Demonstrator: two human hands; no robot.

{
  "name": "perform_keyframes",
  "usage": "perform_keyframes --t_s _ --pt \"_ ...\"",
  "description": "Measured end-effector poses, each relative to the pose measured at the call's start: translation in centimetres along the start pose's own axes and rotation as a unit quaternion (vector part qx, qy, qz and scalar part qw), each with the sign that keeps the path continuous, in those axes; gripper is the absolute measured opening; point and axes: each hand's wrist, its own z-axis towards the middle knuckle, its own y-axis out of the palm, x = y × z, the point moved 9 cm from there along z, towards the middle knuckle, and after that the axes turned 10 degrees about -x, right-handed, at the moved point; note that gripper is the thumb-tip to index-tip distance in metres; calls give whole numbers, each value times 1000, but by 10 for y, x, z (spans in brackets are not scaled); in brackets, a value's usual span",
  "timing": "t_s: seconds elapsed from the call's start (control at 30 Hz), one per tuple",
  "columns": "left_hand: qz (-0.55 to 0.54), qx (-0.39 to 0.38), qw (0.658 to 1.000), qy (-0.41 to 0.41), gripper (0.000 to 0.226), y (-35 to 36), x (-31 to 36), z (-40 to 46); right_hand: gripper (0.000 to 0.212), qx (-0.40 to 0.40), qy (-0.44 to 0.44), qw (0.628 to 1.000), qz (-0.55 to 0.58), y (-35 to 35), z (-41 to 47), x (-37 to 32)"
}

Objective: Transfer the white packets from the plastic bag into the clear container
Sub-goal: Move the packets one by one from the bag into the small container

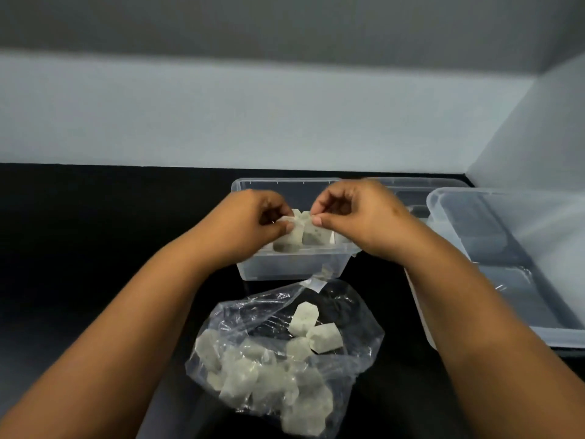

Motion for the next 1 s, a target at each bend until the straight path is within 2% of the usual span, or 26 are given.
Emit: perform_keyframes --t_s 0.1,0.17,0.33,0.5,0.6,0.9,1.0 --pt "14 44 999 -11 13 -30 -15 7 3 30 1 1000 0 -14 28 -2" --pt "19 61 997 -30 15 -43 -30 10 2 20 8 1000 -10 -10 50 0" --pt "5 92 994 -64 14 -61 -64 8 4 -86 49 995 -16 41 104 19" --pt "-22 113 990 -81 10 -74 -87 3 8 -215 69 974 -19 103 139 30" --pt "-54 121 988 -85 9 -79 -96 -2 10 -251 86 963 -42 127 153 42" --pt "-56 80 992 -74 7 -66 -105 -1 15 -208 69 968 -122 127 170 49" --pt "-53 71 994 -65 5 -60 -98 8 15 -160 50 968 -186 109 165 42"
